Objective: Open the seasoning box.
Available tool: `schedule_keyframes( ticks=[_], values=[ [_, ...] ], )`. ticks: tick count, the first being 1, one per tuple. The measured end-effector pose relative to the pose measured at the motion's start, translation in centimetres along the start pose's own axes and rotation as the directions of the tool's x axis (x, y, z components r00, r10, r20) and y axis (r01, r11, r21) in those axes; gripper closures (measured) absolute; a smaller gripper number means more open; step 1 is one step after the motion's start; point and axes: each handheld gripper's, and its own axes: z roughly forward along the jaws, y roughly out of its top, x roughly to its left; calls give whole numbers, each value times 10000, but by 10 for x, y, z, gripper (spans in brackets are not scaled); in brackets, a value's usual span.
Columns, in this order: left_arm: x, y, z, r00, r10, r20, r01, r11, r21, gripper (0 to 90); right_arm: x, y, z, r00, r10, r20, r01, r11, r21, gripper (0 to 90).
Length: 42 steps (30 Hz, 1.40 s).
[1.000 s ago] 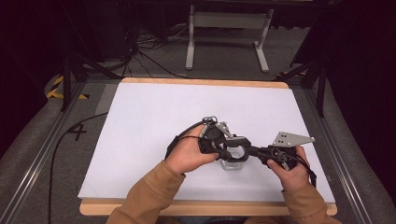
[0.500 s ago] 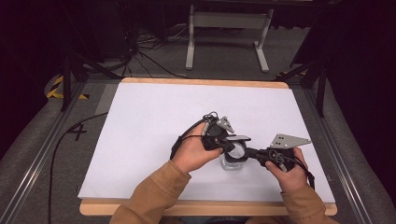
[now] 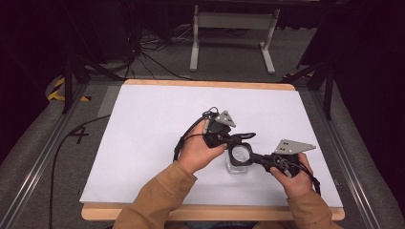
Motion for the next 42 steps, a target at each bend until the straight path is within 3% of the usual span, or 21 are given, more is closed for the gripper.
schedule_keyframes(
  ticks=[10,19,27,42],
  values=[
    [13,-3,-2,9981,-497,-358,455,9931,-1084,891,0,-2,0,10000,-35,23,36,9999,-126,900],
    [18,-4,-1,9965,-652,-518,584,9908,-1225,896,0,-3,0,10000,-47,60,48,9997,-242,900],
    [27,-9,2,9917,-880,-933,741,9868,-1437,898,0,-4,0,9999,-120,112,123,9996,-261,900],
    [34,-10,7,9917,-965,-846,814,9827,-1666,899,3,-6,1,9996,-134,230,147,9984,-543,900]
  ],
)
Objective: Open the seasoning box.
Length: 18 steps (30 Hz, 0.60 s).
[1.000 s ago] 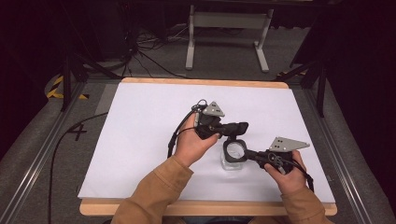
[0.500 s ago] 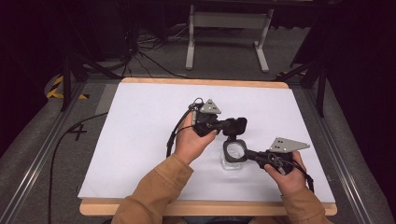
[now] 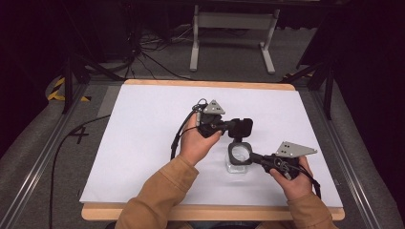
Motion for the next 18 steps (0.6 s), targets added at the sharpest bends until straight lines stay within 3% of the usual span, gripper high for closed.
schedule_keyframes(
  ticks=[7,10,13,16,18],
  values=[
    [1,0,-1,9995,-106,290,106,9999,-7,898,1,1,-2,10000,26,81,-27,9999,138,900],
    [-1,0,-4,9990,-104,438,102,9999,51,874,0,3,-3,9999,-21,172,16,9996,295,850],
    [-2,2,-12,9957,-240,896,229,9997,131,847,-2,5,-4,9997,-15,245,8,9995,315,815],
    [-5,4,-24,9963,-164,838,146,9996,224,811,-5,8,-7,9997,94,223,-98,9997,204,779],
    [-7,4,-33,9983,-3,579,-11,9997,240,791,-7,11,-10,9996,82,255,-86,9999,144,765]
  ],
)
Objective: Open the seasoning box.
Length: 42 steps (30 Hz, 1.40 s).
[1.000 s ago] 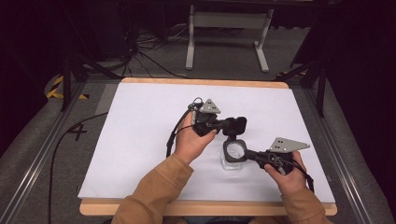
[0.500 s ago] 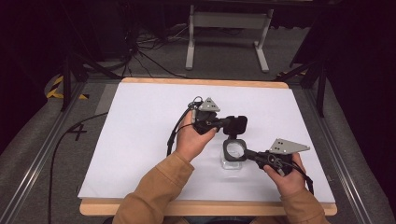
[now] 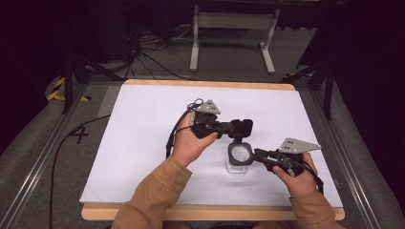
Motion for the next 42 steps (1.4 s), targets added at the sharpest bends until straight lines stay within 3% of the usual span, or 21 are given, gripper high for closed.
schedule_keyframes(
  ticks=[2,6,10,12,14,18,19,20,21,22,23,26,27,29,34,38,40,42],
  values=[
    [-2,-2,-7,9994,169,-289,-166,9998,109,769,-4,4,-4,9999,60,84,-59,10000,-81,747],
    [-2,-9,-24,9958,105,-912,-69,9992,396,715,-16,13,-12,9995,221,240,-217,9996,-161,695],
    [6,-22,-42,9880,-268,-1524,355,9979,546,675,-29,20,-16,9986,298,442,-292,9995,-140,673],
    [12,-32,-54,9823,-630,-1766,763,9946,698,661,-37,24,-16,9980,275,564,-270,9996,-98,636],
    [16,-40,-63,9758,-869,-2005,1013,9929,624,652,-47,28,-13,9981,403,469,-422,9983,409,594],
    [23,-57,-81,9584,-1237,-2572,1472,9863,741,617,-66,30,-8,9959,521,745,-584,9946,853,556],
    [23,-57,-81,9584,-1237,-2572,1472,9863,741,612,-66,30,-8,9959,521,745,-584,9946,853,556],
    [25,-61,-84,9533,-1414,-2668,1676,9828,780,612,-72,30,-6,9946,500,906,-582,9942,905,549],
    [29,-67,-90,9430,-1553,-2944,1867,9790,818,595,-80,28,-2,9926,542,1088,-661,9919,1083,526],
    [29,-67,-90,9430,-1553,-2944,1867,9790,818,588,-84,27,-1,9914,554,1189,-692,9909,1156,517],
    [35,-74,-93,9364,-1826,-2999,2169,9724,854,583,-88,25,1,9899,600,1284,-754,9901,1186,505],
    [43,-83,-96,9254,-1980,-3232,2434,9641,1063,562,-99,20,4,9856,785,1496,-990,9858,1354,480],
    [43,-83,-96,9254,-1980,-3232,2434,9641,1063,558,-99,20,4,9856,785,1496,-990,9858,1354,480],
    [52,-92,-95,9204,-2125,-3282,2637,9572,1198,552,-107,14,6,9819,942,1646,-1192,9815,1496,469],
    [69,-108,-89,9132,-2328,-3344,2959,9431,1515,518,-125,-4,13,9700,1402,1987,-1790,9647,1933,445],
    [77,-116,-84,9091,-2485,-3344,3103,9395,1454,512,-133,-15,16,9635,1611,2138,-2063,9558,2094,437],
    [82,-121,-80,9149,-2422,-3231,3051,9387,1604,502,-137,-20,18,9616,1602,2230,-2086,9542,2142,432],
    [86,-127,-75,9133,-2438,-3263,3104,9352,1702,486,-141,-26,20,9609,1640,2230,-2142,9508,2239,424]
  ],
)
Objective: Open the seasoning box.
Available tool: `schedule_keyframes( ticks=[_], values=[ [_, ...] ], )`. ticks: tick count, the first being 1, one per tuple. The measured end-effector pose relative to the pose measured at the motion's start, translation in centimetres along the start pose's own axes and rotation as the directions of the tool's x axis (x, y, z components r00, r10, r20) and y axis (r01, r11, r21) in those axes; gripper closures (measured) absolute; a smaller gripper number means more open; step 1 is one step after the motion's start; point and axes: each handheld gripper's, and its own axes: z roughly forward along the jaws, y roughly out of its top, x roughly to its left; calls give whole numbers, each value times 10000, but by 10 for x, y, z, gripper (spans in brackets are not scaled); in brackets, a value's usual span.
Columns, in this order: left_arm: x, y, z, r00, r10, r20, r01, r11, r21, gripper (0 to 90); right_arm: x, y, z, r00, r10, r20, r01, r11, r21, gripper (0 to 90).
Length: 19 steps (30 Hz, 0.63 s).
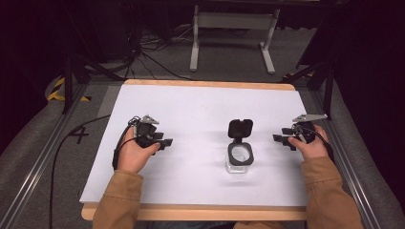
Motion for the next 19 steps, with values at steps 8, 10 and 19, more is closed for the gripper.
schedule_keyframes(
  ticks=[8,10,19],
  values=[
    [5,-7,21,9991,265,339,-288,9972,685,428,-5,-13,14,9993,-287,246,284,9995,132,424],
    [2,-6,24,9977,452,504,-489,9959,765,422,-4,-14,15,9990,-376,247,373,9992,126,424],
    [-2,-1,26,9962,620,618,-662,9954,686,398,-4,-19,18,9997,-218,64,217,9998,8,422]
  ],
)
